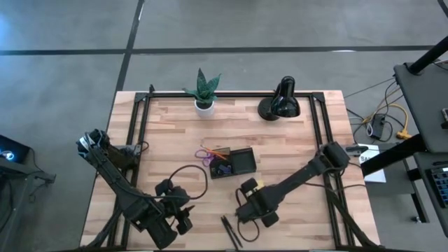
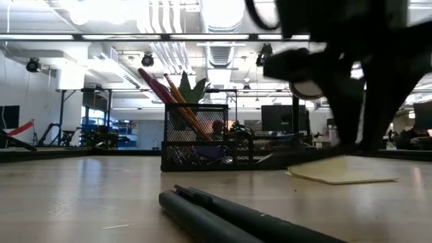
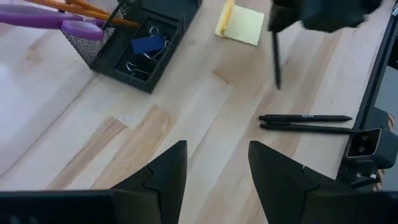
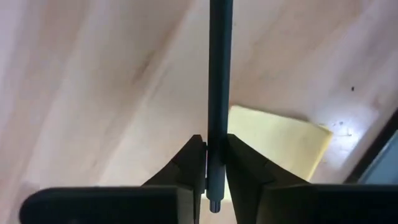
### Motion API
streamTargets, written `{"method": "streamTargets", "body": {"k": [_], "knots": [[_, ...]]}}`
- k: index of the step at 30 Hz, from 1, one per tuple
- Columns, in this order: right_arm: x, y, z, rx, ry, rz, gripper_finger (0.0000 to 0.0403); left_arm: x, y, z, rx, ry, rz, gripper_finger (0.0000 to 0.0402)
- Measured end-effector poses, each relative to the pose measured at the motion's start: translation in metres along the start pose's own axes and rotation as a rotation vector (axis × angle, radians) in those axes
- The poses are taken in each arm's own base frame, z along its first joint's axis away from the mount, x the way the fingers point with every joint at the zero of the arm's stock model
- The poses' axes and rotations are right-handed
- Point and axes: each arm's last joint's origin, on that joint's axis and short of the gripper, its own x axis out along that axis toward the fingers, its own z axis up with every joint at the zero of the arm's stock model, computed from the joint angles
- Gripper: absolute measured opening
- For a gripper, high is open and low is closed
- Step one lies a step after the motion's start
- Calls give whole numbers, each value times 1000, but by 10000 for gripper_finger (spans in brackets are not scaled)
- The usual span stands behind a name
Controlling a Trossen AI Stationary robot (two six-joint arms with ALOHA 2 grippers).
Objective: Pick and place office supplies into organizer
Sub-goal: Put the right pen into the desk organizer
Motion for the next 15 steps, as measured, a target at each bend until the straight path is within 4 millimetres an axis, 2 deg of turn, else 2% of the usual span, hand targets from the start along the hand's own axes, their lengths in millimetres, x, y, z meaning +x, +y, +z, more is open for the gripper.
{"method": "streamTargets", "body": {"k": [3, 8, 15], "knots": [[-16, 5, 4, -33, -2, -81, 47, 0, 1, 0, 5, -6, 7, 157], [-45, 4, -2, -140, 96, -382, 40, -1, 1, 1, 4, -25, 8, 157], [-71, -27, -15, -262, 309, -713, 39, -5, 3, 4, -3, -58, 5, 157]]}}
